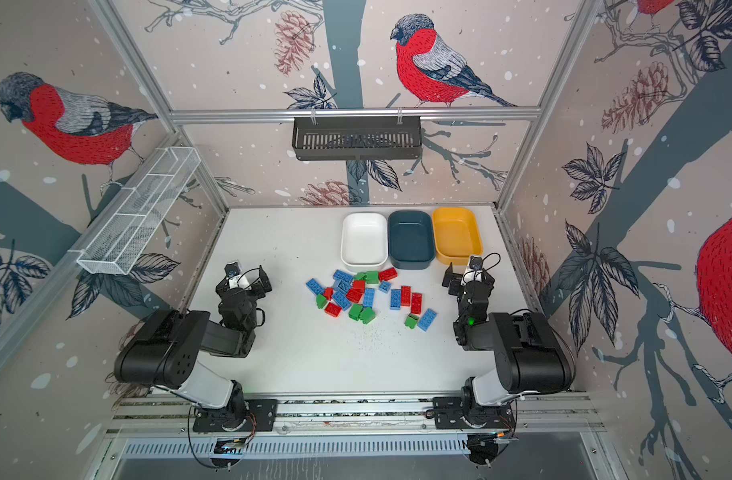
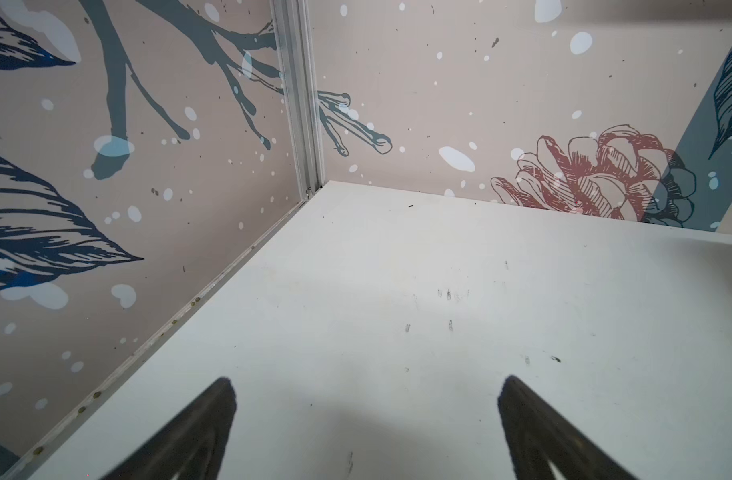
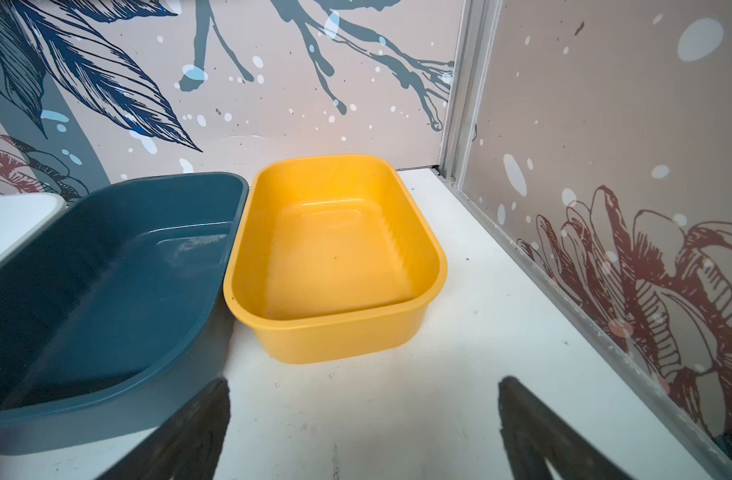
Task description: Sort the legos into containers by color
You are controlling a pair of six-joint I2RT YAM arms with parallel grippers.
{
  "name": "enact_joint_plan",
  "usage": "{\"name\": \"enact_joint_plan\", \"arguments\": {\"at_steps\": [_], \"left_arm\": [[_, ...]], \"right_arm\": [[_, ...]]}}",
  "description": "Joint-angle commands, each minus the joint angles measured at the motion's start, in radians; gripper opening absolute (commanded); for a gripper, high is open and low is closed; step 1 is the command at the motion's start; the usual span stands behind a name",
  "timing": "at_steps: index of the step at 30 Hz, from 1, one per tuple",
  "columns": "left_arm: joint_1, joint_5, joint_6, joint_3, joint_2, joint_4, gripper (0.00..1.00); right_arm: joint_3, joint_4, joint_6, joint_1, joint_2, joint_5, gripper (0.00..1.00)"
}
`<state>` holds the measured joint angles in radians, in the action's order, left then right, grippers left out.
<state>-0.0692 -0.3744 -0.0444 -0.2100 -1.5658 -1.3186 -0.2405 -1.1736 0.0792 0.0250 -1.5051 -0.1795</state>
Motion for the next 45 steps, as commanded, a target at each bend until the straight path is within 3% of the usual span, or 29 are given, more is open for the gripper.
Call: {"name": "enact_joint_plan", "arguments": {"at_steps": [1,34,37,40,42,45], "left_arm": [[-0.001,0.000,0.012,0.000,0.001,-0.046,0.98],[-0.004,-0.003,0.017,0.001,0.001,-0.048,0.98],[-0.010,0.049,0.042,-0.009,0.018,-0.018,0.98],[-0.038,-0.023,0.054,-0.017,0.118,0.072,0.98],[-0.072,-0.129,0.060,-0.036,0.221,0.170,0.99],[-0.113,-0.237,0.004,-0.083,0.371,0.318,0.98]], "right_arm": [[0.003,-0.015,-0.003,0.001,0.005,0.005,1.00],[0.004,-0.015,-0.001,0.002,0.006,0.005,1.00],[0.004,-0.015,-0.004,0.001,0.013,0.012,1.00],[-0.036,0.105,-0.010,0.005,0.079,0.021,1.00],[-0.066,0.203,-0.018,0.004,0.145,0.036,1.00],[-0.120,0.331,0.015,0.007,0.224,0.052,1.00]]}}
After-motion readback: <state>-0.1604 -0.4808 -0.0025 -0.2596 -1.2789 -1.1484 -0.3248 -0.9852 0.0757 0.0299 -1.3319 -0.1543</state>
